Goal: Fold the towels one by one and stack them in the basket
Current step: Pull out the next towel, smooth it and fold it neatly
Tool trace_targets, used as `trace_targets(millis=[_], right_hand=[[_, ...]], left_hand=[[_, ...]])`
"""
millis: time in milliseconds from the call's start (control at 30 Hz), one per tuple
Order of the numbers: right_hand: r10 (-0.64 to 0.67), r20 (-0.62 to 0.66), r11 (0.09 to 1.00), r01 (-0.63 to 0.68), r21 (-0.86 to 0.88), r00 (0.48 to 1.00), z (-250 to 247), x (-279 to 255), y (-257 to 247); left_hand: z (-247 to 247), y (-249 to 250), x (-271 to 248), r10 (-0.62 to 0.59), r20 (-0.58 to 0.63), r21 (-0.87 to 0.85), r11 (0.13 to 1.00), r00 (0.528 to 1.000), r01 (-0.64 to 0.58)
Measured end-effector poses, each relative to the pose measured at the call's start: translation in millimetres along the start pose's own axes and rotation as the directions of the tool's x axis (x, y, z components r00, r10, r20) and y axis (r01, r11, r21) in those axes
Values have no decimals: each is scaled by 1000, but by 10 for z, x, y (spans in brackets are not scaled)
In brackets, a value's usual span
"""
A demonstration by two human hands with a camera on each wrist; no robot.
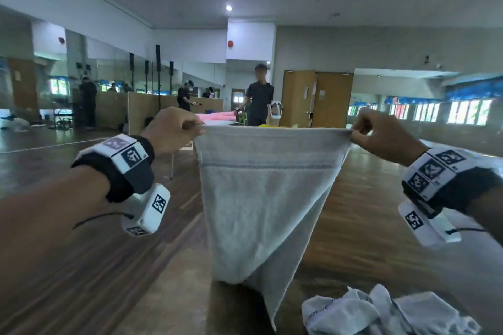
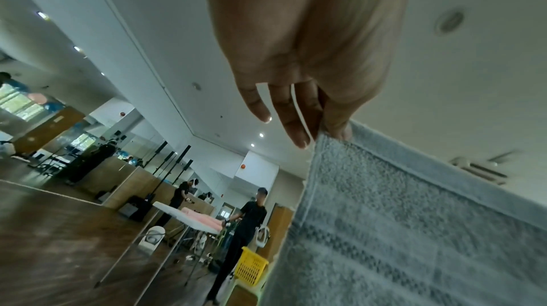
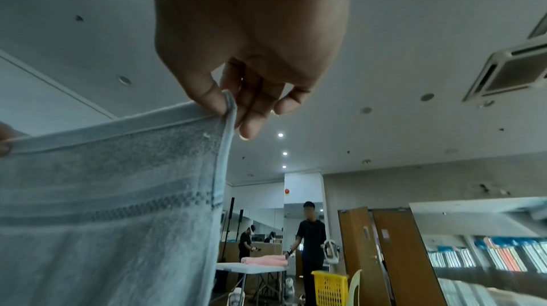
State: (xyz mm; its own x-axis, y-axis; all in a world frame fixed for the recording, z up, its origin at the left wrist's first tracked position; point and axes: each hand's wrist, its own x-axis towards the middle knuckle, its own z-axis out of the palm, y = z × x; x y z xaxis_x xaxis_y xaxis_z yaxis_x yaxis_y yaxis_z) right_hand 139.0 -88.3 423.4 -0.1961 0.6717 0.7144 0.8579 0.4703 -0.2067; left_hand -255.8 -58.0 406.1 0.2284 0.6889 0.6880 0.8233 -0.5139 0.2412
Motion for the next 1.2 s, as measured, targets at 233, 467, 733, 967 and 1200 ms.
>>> trace_targets(millis=[233, 467, 733, 967, 1200], right_hand=[[-51, -135, 996, 40, -86, 989, -641, 214, -342], [-72, -196, 996, 60, -71, 978, -994, 429, -533], [-37, -162, 999, 31, -41, 986, -780, 631, -422], [30, 51, 1000, -30, -10, 998, 119, 509, 71], [109, 88, 993, -105, -49, 990, 819, 315, 567]], left_hand=[[-792, 310, 255, 45, -116, 43, 998, 992, -40], [-1194, 490, 382, 33, -220, 54, 998, 975, -21], [-1097, 413, 543, 20, -140, 101, 995, 990, -6], [-156, -229, 470, 12, 66, 126, 992, 998, -20], [704, -672, 315, 38, -19, 105, 994, 999, -36]])
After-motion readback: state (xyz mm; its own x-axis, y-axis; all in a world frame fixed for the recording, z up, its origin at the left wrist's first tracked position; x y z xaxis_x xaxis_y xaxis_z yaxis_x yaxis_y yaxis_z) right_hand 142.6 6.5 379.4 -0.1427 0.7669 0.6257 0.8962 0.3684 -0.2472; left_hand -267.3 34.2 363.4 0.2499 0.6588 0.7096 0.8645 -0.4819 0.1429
